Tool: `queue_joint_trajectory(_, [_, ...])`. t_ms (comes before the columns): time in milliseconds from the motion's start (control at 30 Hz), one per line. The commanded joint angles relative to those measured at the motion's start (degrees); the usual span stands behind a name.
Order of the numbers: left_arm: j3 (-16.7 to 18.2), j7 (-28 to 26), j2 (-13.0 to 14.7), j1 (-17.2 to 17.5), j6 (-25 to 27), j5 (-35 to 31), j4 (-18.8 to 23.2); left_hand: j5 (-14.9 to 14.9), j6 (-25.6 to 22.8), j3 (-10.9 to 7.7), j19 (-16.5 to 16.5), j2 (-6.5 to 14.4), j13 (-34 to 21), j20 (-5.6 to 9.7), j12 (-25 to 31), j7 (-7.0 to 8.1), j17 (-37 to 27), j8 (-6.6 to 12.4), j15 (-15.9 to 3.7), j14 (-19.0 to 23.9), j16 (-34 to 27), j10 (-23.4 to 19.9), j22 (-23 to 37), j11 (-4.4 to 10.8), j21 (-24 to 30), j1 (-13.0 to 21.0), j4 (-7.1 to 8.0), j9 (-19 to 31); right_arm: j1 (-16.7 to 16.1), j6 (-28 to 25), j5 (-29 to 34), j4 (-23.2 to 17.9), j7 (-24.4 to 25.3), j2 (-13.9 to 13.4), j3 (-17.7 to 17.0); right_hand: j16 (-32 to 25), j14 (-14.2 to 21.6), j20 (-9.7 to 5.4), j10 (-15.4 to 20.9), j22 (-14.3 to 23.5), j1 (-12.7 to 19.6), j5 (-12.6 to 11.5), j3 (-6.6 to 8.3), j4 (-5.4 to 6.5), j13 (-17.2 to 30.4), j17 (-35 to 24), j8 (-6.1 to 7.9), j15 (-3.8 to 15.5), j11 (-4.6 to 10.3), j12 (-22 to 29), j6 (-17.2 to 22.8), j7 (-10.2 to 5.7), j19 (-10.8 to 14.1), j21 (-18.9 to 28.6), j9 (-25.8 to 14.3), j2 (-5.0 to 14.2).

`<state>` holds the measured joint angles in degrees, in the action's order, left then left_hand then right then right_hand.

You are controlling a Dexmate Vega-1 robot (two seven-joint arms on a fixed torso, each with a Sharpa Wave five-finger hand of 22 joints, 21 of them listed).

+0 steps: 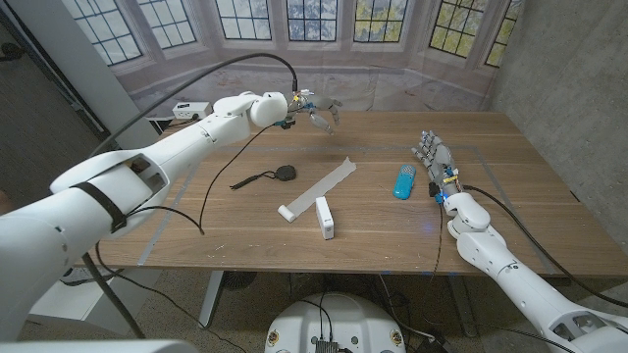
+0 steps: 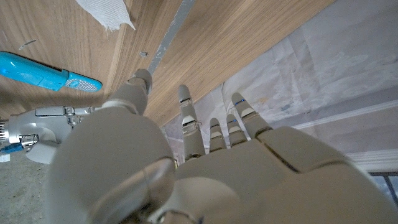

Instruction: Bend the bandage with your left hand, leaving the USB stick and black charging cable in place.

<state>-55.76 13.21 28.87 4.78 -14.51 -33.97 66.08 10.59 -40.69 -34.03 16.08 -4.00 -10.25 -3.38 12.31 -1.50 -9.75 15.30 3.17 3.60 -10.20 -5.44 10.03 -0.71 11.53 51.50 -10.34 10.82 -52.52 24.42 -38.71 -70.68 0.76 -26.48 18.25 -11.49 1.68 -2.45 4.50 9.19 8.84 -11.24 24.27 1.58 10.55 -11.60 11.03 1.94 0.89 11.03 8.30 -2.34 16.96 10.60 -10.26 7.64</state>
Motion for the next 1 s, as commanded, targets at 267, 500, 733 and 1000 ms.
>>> queue_joint_trajectory(267, [-3.4, -0.3, -2.6, -3.2, -0.7, -4.2, -3.2, -0.3, -2.9, 1.23, 1.1, -0.6, -0.3, 0.24, 0.6, -0.78, -0.1, 0.49, -0.15, 1.6, -0.6, -2.4, 0.1, -0.12, 0.4, 1.8, 0.41, 0.1, -1.5, 0.6, -0.5, -0.8, 0.6, -0.2, -0.8, -0.5, 0.2, -2.84, 0.1, 0.4, 0.1, 0.1, 0.4, -0.17, 0.3, -0.1, 0.15, 0.96, -0.19, 0.2, 0.6, 0.06, 0.6, 0.4, -0.2, 0.11])
queue_joint_trajectory(500, [-4.8, -1.0, -3.7, -3.7, -1.0, -5.4, -4.5, -0.4, -4.7, 1.99, 2.0, -1.0, -0.2, 0.59, 0.9, -0.8, -0.1, 0.56, -0.48, 2.8, -0.8, -4.1, 0.2, -0.76, 0.6, 2.7, 0.49, 0.2, -2.2, 1.0, -0.8, -0.8, 0.7, -0.1, -1.0, -0.6, 0.4, -2.78, 0.2, 0.4, 0.1, 0.1, 0.41, -0.19, 0.3, -0.1, 0.14, 0.77, -0.24, 0.2, 0.6, 0.05, 0.6, 0.4, -0.2, 0.09])
queue_joint_trajectory(733, [-5.9, -2.1, -3.5, -3.2, 0.5, -7.7, -3.0, -0.5, -5.8, 2.53, 2.6, -1.3, -0.2, 0.58, 1.0, -0.77, -0.1, 0.55, -0.82, 4.0, -0.9, -5.1, 0.2, -0.51, 0.8, 3.4, 0.51, 0.3, -2.3, 1.8, -0.9, -0.1, 0.4, 0.3, -1.2, -0.5, 0.4, -2.71, 0.2, 0.4, 0.0, 0.1, 0.44, -0.21, 0.3, -0.1, 0.14, 0.74, -0.38, 0.2, 0.7, 0.11, 0.7, 0.4, -0.2, 0.07])
queue_joint_trajectory(1000, [-6.9, -5.1, -3.3, -2.3, 1.5, -10.6, -2.1, -0.6, -6.1, 3.02, 2.8, -1.6, -0.2, 0.43, 1.0, -0.46, -0.1, 0.4, -0.83, 4.5, -0.9, -5.7, 0.3, -0.63, 0.8, 3.6, 0.64, 0.4, -1.9, 2.5, -0.9, 0.9, 0.2, 0.8, -1.1, -0.6, 0.5, -2.63, 0.1, 0.4, 0.0, 0.1, 0.45, -0.22, 0.3, -0.1, 0.17, 0.69, -0.43, 0.2, 0.9, 0.18, 0.7, 0.3, -0.2, 0.07])
